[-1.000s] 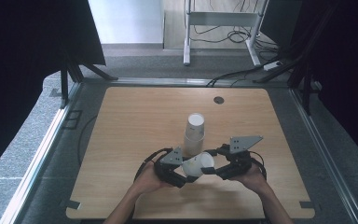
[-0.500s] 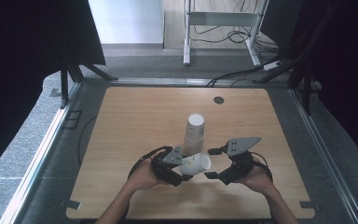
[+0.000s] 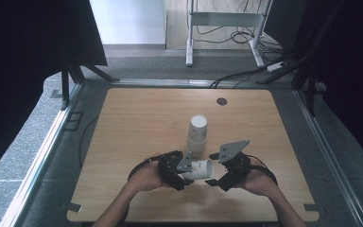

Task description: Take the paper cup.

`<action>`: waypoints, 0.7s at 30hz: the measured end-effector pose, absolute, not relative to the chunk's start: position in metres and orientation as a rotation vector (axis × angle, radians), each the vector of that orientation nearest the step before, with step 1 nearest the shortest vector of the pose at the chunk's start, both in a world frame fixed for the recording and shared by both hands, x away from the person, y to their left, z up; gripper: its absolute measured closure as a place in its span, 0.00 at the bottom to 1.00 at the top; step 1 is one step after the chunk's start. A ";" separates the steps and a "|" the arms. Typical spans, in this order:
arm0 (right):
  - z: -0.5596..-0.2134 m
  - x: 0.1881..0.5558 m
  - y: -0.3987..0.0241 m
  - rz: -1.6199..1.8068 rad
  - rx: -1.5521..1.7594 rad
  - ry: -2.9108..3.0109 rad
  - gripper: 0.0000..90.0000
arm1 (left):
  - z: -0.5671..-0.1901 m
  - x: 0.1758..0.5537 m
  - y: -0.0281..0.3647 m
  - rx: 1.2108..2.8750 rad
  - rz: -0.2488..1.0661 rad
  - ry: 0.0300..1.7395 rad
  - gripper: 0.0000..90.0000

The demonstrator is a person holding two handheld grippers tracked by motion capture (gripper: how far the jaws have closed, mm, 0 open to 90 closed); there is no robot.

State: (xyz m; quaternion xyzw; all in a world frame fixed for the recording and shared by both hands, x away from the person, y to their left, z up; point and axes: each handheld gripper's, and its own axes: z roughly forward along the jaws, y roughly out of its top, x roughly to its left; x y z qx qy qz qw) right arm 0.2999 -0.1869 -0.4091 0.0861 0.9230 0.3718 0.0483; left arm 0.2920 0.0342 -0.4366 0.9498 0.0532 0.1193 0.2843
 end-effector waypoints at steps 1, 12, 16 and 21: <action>-0.409 0.300 -0.186 1.121 0.262 2.822 0.16 | -0.437 0.292 0.033 2.545 0.321 0.140 0.35; -0.415 0.306 -0.168 0.992 0.300 2.896 0.17 | -0.434 0.288 0.024 2.616 0.417 0.096 0.35; -0.417 0.309 -0.164 0.967 0.320 2.917 0.18 | -0.434 0.286 0.021 2.627 0.446 0.079 0.35; -0.421 0.311 -0.162 0.953 0.341 2.934 0.19 | -0.433 0.284 0.019 2.633 0.475 0.068 0.35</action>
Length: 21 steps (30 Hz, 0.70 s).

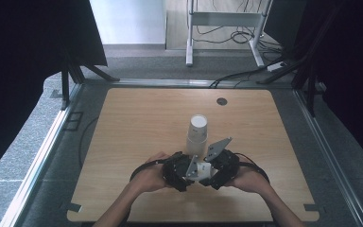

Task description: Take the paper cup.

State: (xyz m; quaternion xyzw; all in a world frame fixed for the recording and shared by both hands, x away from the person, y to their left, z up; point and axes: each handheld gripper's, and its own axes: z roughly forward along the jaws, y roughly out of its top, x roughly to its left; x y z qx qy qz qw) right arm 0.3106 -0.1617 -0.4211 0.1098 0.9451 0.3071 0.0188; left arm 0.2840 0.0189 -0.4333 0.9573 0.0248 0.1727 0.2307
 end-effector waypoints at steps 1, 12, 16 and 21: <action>-0.422 0.311 -0.161 0.954 0.346 2.937 0.19 | -0.433 0.283 0.018 2.634 0.475 0.071 0.35; -0.425 0.314 -0.159 0.967 0.396 2.951 0.24 | -0.435 0.279 0.012 2.643 0.527 0.054 0.35; -0.425 0.314 -0.159 0.976 0.402 2.958 0.27 | -0.435 0.278 0.011 2.646 0.542 0.056 0.35; -0.425 0.313 -0.159 0.982 0.400 2.966 0.35 | -0.436 0.279 0.012 2.650 0.550 0.059 0.35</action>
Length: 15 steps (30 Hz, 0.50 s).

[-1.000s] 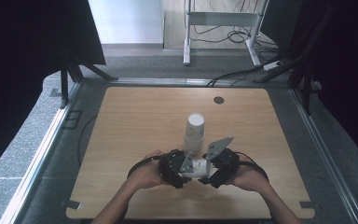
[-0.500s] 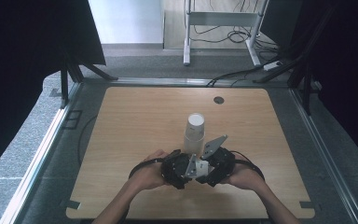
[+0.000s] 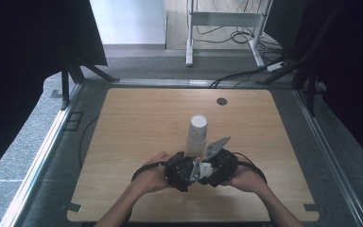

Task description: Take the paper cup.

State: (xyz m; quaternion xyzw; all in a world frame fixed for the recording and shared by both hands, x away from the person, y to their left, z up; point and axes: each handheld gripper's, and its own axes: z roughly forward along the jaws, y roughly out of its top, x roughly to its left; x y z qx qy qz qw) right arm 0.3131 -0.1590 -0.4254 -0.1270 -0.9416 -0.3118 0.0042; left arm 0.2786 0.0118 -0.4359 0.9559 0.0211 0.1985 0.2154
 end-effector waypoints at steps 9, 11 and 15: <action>-0.425 0.311 -0.159 -0.955 -0.385 -2.957 0.39 | -0.436 0.279 0.012 2.643 0.502 0.058 0.29; -0.424 0.311 -0.160 -0.968 -0.371 -2.949 0.39 | -0.434 0.280 0.013 2.630 0.491 0.064 0.26; -0.422 0.311 -0.164 -1.006 -0.367 -2.937 0.40 | -0.431 0.282 0.019 2.584 0.414 0.085 0.18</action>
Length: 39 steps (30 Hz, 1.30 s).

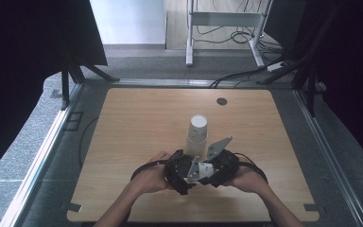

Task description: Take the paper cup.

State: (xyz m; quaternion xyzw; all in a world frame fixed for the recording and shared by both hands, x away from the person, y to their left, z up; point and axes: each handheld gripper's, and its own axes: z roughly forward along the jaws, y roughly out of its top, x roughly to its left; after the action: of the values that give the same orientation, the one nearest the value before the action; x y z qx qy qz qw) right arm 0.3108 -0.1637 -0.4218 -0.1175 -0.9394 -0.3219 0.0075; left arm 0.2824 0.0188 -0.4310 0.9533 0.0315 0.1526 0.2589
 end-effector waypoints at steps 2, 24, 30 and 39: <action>-0.421 0.311 -0.166 -1.034 -0.357 -2.924 0.40 | -0.429 0.284 0.022 2.554 0.377 0.102 0.16; -0.414 0.301 -0.192 -1.378 -0.288 -2.818 0.40 | -0.426 0.287 0.060 2.147 0.049 0.221 0.13; -0.417 0.298 -0.198 -1.464 -0.271 -2.783 0.40 | -0.432 0.287 0.066 2.064 0.005 0.245 0.16; -0.426 0.294 -0.205 -1.572 -0.235 -2.732 0.40 | -0.440 0.287 0.068 2.010 -0.035 0.246 0.16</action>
State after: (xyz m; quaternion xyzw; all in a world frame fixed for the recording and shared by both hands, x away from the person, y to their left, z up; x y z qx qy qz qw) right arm 0.2941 -0.2048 -0.4263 -0.0744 -0.8642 -0.4975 -0.0096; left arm 0.2867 0.0679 -0.4404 0.8418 0.1031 -0.0145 0.5296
